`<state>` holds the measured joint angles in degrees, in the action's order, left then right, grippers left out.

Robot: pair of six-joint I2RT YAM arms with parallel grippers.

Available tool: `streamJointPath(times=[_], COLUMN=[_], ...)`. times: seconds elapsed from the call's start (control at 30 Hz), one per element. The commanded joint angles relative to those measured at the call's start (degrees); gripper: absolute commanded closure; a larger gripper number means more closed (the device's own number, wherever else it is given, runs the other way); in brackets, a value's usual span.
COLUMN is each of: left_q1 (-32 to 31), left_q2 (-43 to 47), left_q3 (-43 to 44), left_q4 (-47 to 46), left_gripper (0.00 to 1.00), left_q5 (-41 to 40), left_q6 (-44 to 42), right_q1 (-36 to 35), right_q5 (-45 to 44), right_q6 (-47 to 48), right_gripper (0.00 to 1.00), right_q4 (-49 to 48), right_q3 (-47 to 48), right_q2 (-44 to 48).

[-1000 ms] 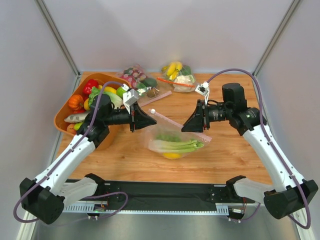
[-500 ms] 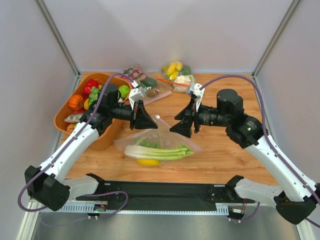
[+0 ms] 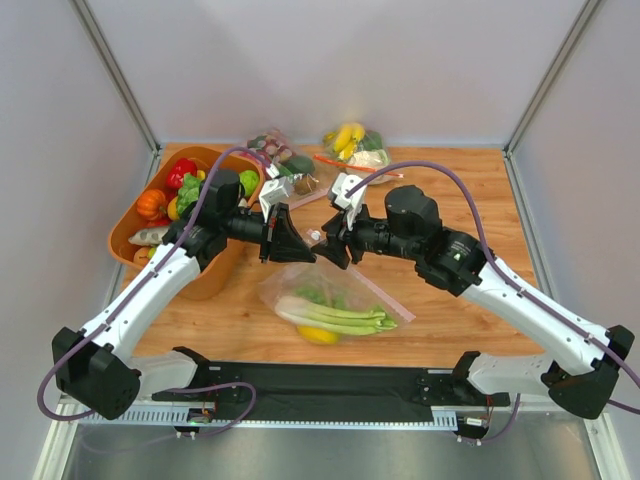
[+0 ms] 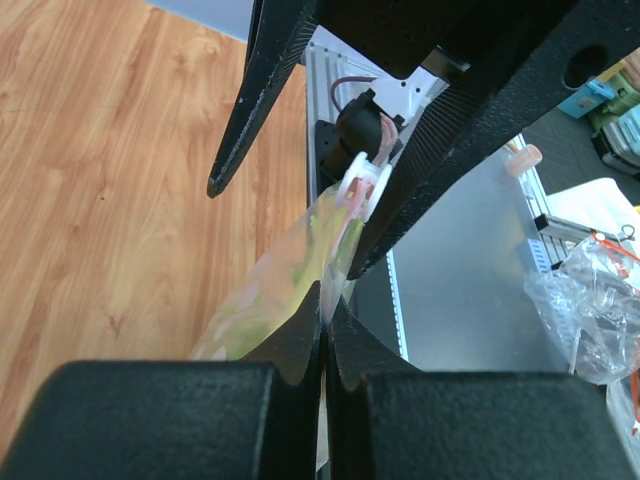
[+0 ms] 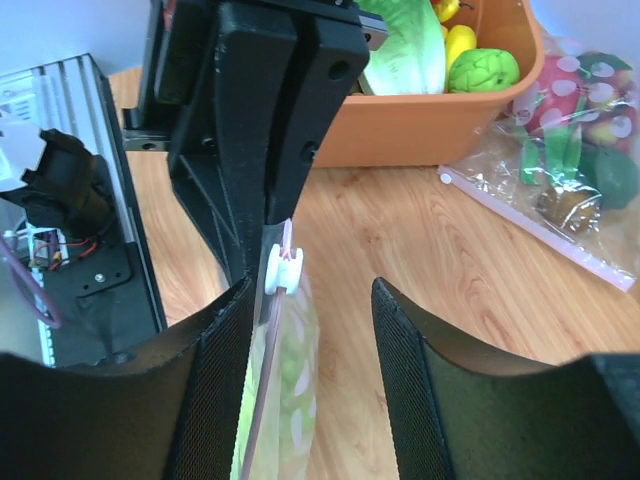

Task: Open the zip-top bag and remove the fake food

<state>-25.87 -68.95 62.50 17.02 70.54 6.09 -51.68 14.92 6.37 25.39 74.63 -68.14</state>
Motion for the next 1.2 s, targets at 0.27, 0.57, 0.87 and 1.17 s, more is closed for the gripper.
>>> streamJointPath(times=[0.27, 0.57, 0.87, 1.17], left_q1=[0.1, 0.0, 0.1, 0.1], left_q2=[0.6, 0.7, 1.2, 2.6], left_q3=[-0.1, -0.1, -0.4, -0.8], left_q4=[-2.1, -2.0, -2.8, -2.3], left_gripper=[1.00, 1.00, 1.00, 1.00], left_q5=[2.8, 2.3, 0.3, -1.3], left_q6=[0.0, 0.1, 0.4, -0.7], right_q1=[-0.3, -0.3, -0.3, -0.3], right_q5=[-0.9, 1.2, 3.1, -0.1], right_q6=[1.3, 1.5, 2.4, 4.2], right_gripper=[0.54, 0.72, 1.00, 1.00], right_q4=[-5.8, -4.4, -2.3, 2.7], right_q3=[3.4, 4.2, 4.4, 2.8], right_q2=[0.2, -0.5, -0.8, 1.3])
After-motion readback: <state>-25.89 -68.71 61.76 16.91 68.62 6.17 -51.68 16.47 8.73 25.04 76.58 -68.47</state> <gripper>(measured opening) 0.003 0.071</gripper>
